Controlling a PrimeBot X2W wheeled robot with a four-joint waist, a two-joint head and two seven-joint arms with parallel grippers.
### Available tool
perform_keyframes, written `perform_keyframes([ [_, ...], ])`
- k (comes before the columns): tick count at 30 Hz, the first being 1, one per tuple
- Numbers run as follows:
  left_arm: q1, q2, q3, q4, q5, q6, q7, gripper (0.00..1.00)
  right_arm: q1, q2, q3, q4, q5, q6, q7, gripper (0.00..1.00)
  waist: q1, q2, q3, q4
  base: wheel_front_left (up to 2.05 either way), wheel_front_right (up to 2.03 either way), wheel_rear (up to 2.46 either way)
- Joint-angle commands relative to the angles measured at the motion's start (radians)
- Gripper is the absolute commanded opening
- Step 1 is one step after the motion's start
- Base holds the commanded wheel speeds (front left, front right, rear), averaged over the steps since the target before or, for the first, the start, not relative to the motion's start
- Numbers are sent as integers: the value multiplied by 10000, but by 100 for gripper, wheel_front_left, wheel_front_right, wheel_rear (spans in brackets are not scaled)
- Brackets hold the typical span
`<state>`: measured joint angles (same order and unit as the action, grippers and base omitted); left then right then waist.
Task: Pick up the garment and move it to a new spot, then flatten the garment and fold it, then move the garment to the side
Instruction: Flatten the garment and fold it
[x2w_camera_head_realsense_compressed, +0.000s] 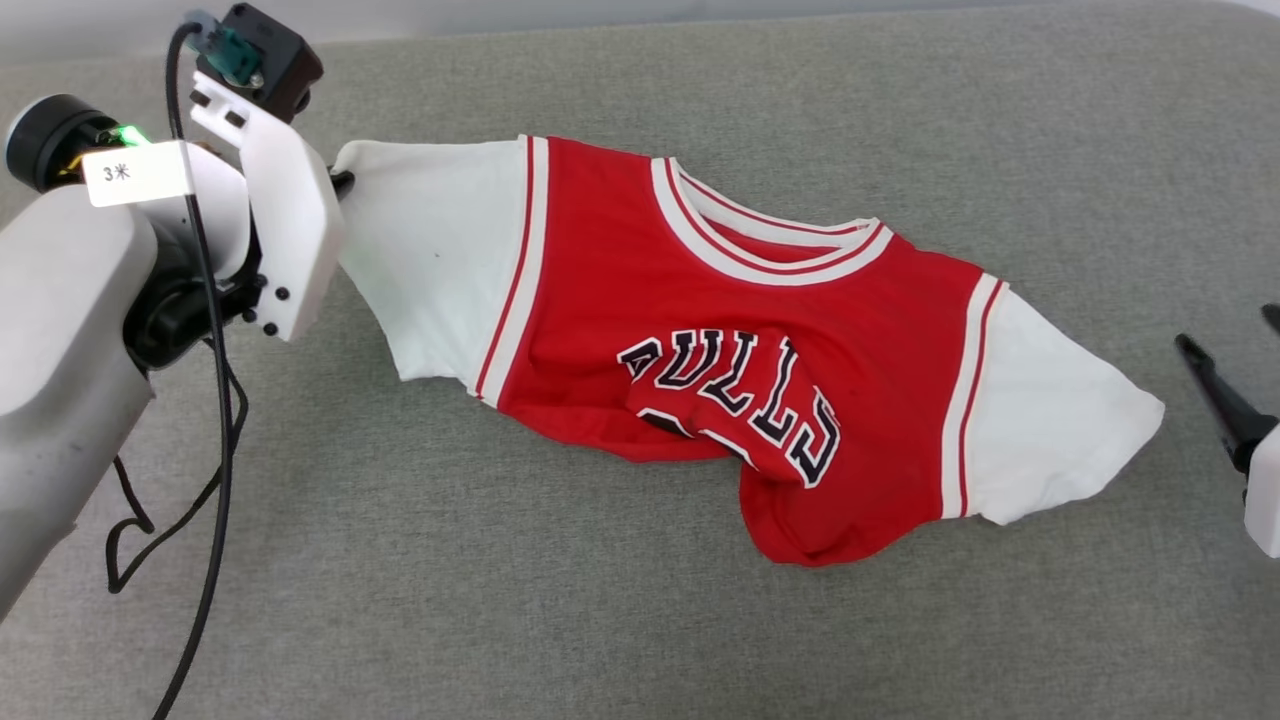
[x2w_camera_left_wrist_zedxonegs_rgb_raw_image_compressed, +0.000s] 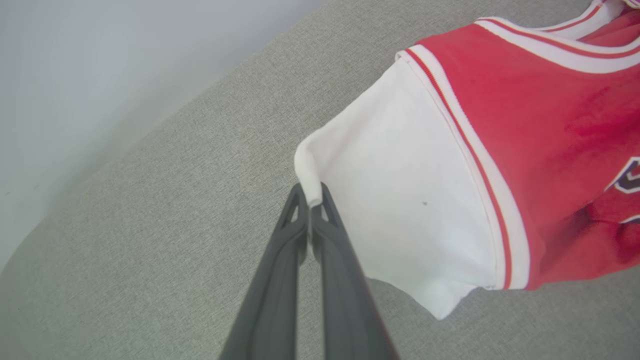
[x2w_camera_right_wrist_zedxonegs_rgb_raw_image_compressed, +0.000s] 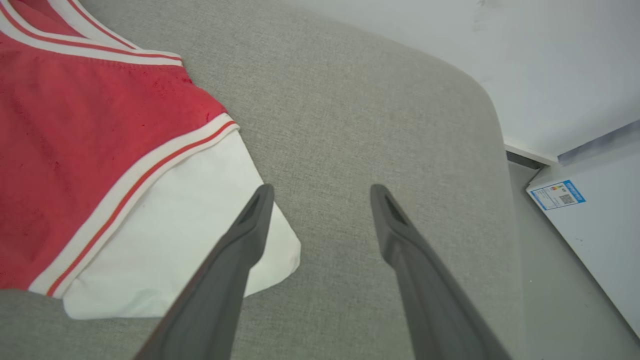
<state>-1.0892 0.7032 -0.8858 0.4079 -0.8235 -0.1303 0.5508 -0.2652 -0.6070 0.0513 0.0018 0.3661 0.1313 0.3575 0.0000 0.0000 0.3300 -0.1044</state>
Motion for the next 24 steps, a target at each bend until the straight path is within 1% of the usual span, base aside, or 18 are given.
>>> perform_keyframes([
  [1, 101, -51, -15, -33, 34, 58, -68, 0, -287, -135, 179, 30, 354, -12, 334, 100, 0, 0, 23, 81, 0, 0, 0],
  [3, 73, -123, -42, -99, 83, 52, -126, 0, -496, -656, 725, 153, 1077, -12, 1499, 100, 0, 0, 76, 185, 0, 0, 0],
  [5, 37, -178, -64, -143, 102, 68, -175, 0, -819, -1129, 1241, 251, 1564, -12, 2514, 100, 0, 0, 142, 273, 0, 0, 0],
  [7, -67, -245, -83, -180, 113, 66, -193, 0, -1127, -1401, 1658, 376, 1936, -11, 3303, 100, 0, 0, 240, 371, 0, 0, 0],
  [10, -240, -350, -93, -235, 178, 65, -282, 0, -1600, -1620, 2109, 665, 2304, -12, 4060, 100, 0, 0, 421, 518, 0, 0, 0],
  [12, -279, -385, -108, -250, 205, 62, -359, 0, -1861, -1618, 2388, 929, 2511, -12, 4468, 100, 0, 0, 538, 609, 0, 0, 0],
  [15, -398, -396, -139, -278, 237, 55, -425, 0, -2160, -1642, 2898, 1309, 2511, -12, 4825, 100, 0, 0, 694, 722, 0, 0, 0],
  [19, -503, -403, -174, -299, 263, 45, -503, 0, -2239, -1439, 3688, 1960, 2695, -8, 5191, 100, 0, 0, 855, 826, 0, 0, 0],
  [22, -577, -392, -199, -286, 234, 38, -548, 0, -1968, -1150, 4367, 2512, 3055, 9, 5511, 100, 0, 0, 942, 860, 0, 0, 0],
  [24, -647, -369, -207, -289, 217, 34, -571, 0, -1883, -1001, 4741, 2750, 3227, 51, 5405, 100, 0, 0, 1007, 865, 0, 0, 0],
])
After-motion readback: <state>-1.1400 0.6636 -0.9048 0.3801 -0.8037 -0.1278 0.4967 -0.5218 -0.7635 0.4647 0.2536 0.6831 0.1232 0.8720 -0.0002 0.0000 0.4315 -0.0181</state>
